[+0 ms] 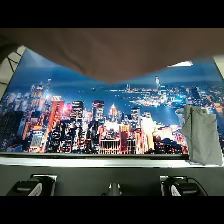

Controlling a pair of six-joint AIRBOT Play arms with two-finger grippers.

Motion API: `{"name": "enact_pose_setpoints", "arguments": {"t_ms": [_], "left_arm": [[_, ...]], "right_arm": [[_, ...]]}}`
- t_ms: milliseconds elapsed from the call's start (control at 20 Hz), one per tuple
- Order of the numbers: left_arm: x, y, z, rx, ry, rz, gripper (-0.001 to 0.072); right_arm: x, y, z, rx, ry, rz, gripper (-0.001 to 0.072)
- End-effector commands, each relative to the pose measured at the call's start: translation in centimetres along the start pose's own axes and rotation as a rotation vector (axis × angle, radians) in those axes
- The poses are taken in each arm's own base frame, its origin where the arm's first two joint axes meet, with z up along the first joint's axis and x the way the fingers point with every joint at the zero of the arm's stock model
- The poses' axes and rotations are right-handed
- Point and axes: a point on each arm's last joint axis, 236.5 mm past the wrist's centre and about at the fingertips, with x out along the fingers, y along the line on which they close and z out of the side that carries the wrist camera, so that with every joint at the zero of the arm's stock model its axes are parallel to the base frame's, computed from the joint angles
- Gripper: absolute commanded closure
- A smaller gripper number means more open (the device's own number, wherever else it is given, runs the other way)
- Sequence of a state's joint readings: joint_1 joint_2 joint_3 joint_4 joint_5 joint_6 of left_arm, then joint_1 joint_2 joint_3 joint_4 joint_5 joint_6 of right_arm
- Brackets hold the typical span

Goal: Fold the shirts.

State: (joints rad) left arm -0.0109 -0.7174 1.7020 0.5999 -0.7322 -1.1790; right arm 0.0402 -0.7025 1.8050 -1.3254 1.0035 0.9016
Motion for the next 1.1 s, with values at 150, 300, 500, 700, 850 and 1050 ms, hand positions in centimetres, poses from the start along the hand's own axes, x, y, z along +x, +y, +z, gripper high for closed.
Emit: {"name": "enact_pose_setpoints", "arguments": {"t_ms": [150, 300, 500, 700, 850, 1050], "left_arm": [[0.3, 2.1, -1.4, -0.008, 0.055, 0.075, 0.0682], [2.6, 7.4, -9.3, -0.063, 0.245, 0.142, 0.0682], [4.3, 16.5, -25.5, -0.243, 0.539, 0.258, 0.068], [2.4, 23.1, -42.7, -0.42, 0.834, 0.357, 0.0679], [0.7, 25.4, -50.6, -0.495, 0.968, 0.389, 0.0679], [-1.6, 24.8, -55.4, -0.588, 1.102, 0.374, 0.0678]], "right_arm": [[-0.7, 1.1, -5.8, 0.001, 0.253, 0.05, 0.0678], [2.0, 5.0, -14.8, 0.02, 0.592, 0.247, 0.0678], [7.9, 11.8, -28.3, 0.099, 0.958, 0.5, 0.0678], [12.7, 19.9, -42.5, 0.292, 1.222, 0.581, 0.0677], [15.6, 25.5, -46.7, 0.54, 1.272, 0.601, 0.0677], [20.4, 29.2, -46.7, 0.792, 1.132, 0.597, 0.0676]]}}
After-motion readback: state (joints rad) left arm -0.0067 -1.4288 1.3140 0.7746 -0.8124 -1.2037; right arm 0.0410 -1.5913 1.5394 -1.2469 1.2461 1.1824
